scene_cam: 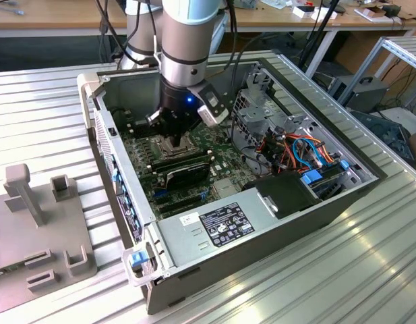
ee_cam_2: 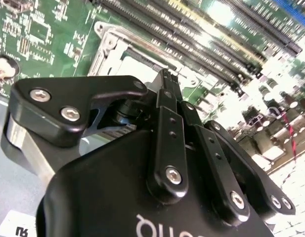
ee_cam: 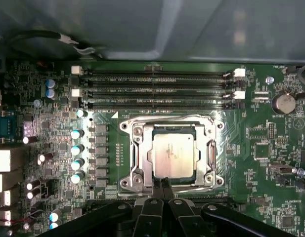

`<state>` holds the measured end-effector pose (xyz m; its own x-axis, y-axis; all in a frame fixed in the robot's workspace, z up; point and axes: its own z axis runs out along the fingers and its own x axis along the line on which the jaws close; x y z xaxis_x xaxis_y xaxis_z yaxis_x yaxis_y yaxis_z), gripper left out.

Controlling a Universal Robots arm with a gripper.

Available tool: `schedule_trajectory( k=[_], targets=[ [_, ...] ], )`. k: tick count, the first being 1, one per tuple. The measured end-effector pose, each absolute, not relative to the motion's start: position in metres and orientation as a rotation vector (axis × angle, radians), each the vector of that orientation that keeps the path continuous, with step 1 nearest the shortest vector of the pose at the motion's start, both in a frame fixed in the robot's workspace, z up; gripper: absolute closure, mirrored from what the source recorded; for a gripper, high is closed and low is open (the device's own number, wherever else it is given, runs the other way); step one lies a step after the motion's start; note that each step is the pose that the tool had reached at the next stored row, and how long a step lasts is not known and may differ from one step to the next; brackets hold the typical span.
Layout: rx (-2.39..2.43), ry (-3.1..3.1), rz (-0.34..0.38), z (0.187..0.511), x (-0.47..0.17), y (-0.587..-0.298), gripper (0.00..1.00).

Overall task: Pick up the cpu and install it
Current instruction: 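Install the second cpu locking lever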

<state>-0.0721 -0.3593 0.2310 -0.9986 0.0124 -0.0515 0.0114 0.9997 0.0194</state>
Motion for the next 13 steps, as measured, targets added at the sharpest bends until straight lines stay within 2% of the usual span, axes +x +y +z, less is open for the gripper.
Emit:
schedule_trajectory(
  k=[13],
  targets=[
    [0.018,3.090,0.028,0.243,-0.059,-0.349,0.89]
  ],
)
